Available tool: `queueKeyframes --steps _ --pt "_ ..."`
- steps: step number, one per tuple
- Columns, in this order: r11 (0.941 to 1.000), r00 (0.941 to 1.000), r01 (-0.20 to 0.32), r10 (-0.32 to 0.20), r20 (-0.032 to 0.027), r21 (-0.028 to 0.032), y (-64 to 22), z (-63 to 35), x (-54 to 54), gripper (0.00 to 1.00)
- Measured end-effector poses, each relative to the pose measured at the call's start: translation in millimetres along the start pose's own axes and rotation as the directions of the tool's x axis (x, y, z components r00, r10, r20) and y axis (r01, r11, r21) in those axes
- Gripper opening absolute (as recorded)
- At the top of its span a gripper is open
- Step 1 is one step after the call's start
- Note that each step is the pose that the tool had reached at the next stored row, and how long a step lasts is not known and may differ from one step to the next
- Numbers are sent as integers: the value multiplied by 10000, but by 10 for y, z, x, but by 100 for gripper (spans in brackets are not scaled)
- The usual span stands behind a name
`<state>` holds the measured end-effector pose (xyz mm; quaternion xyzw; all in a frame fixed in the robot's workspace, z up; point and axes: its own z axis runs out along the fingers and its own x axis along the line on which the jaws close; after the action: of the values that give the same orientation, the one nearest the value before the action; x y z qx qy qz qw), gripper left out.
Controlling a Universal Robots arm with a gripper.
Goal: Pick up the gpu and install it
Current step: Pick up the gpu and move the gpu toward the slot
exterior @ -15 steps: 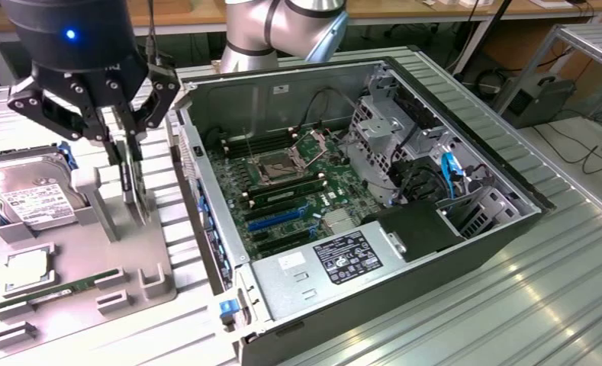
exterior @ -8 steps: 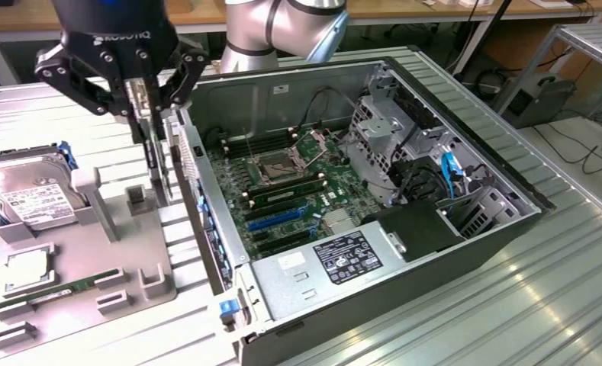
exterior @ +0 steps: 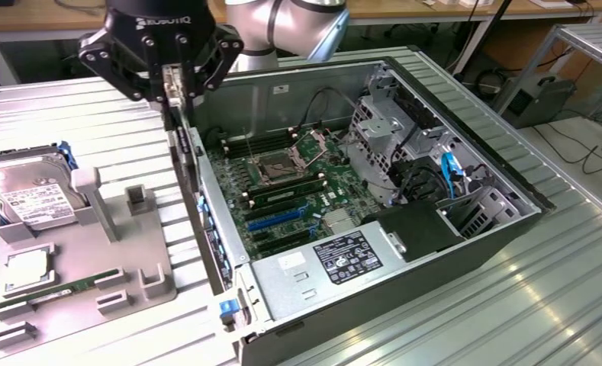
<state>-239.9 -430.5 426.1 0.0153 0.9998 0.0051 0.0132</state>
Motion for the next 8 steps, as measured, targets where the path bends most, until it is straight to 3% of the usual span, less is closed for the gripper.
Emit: queueKeyframes --steps 5,8 --pt "10000 10000 0 0 -1 6 8 -5 -282 26" --pt "10000 10000 1 -1 0 5 15 1 -513 26"
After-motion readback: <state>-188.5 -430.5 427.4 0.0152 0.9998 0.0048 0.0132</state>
